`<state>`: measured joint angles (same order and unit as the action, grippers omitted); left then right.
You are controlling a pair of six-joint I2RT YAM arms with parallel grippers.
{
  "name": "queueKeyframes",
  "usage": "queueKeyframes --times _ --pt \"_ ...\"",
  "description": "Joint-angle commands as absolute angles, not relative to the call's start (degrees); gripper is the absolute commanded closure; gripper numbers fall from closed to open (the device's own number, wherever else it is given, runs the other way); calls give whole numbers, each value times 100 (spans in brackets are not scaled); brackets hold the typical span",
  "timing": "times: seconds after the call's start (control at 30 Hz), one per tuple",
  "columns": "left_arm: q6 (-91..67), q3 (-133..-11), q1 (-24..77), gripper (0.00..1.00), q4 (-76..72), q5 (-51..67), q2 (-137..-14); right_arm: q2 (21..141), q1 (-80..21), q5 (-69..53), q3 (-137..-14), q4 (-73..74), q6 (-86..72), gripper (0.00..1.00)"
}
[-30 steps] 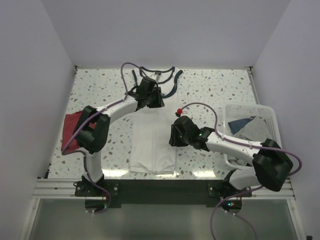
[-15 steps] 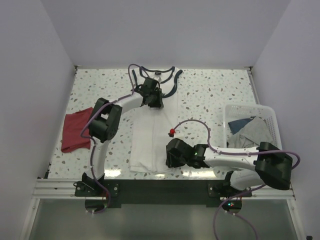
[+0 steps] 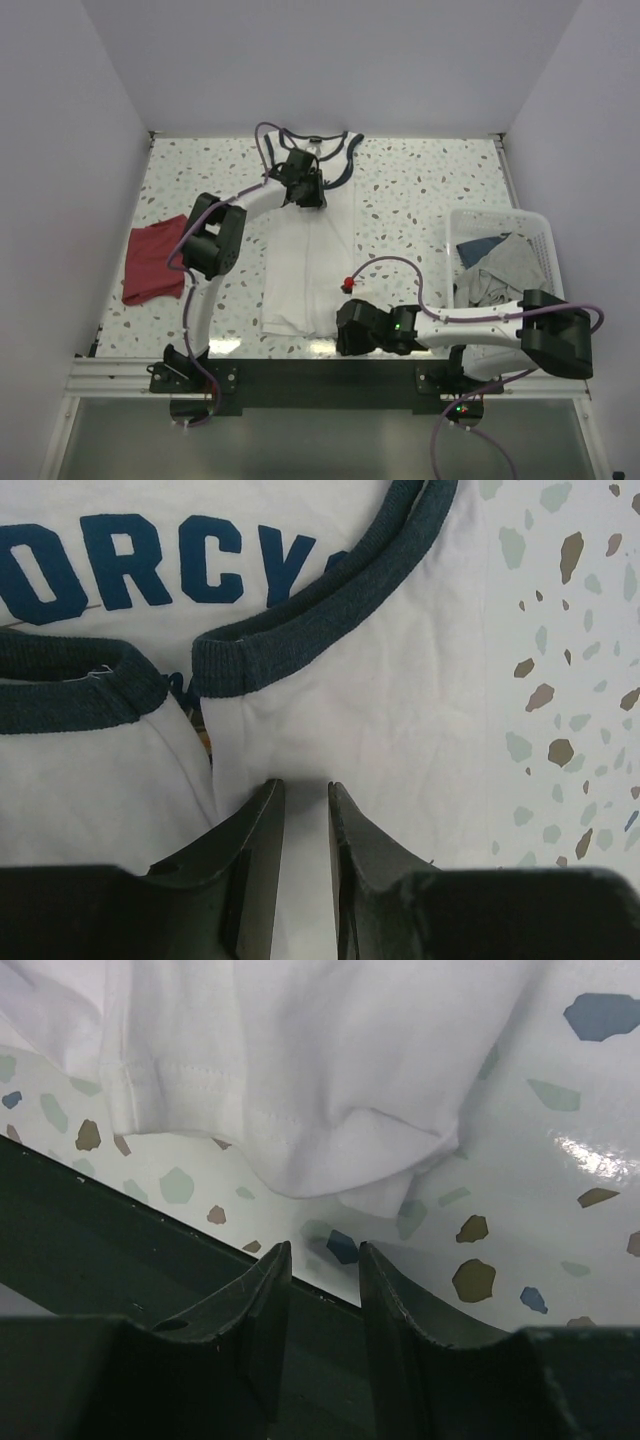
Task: Fold and stack the tank tops
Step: Fold the tank top
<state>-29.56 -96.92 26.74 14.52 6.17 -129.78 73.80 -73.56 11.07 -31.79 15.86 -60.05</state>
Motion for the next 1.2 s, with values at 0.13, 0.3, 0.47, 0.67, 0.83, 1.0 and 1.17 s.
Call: queueKeyframes --times 0.13,0.3,0.47,0.67,0.83,1.0,1.17 --pt "-2944 -10195 2531 70 1626 667 -13350 6567 -7094 2021 -3673 2565 -5951 59" --pt "-2830 -10652 2522 63 1574 1028 -13465 6223 -5926 1977 -3998 2733 -5160 57" --pt "-2786 -10863 2514 55 1407 1309 -13307 6792 -4844 1644 -4367 2453 -4396 56" --pt "-2830 -9665 2514 49 1117 1145 -12008 7023 -4781 1222 -4334 2207 -4333 56" --pt "-3761 -7212 2531 54 1073 186 -9751 6856 -4825 678 -3736 1908 -4456 56" --pt "-4393 -4661 2540 58 1344 -729 -7561 6724 -4957 466 -3297 1644 -4614 56" --pt "-4702 -3263 2566 56 1590 -590 -6365 6890 -5220 439 -3243 1450 -4719 56"
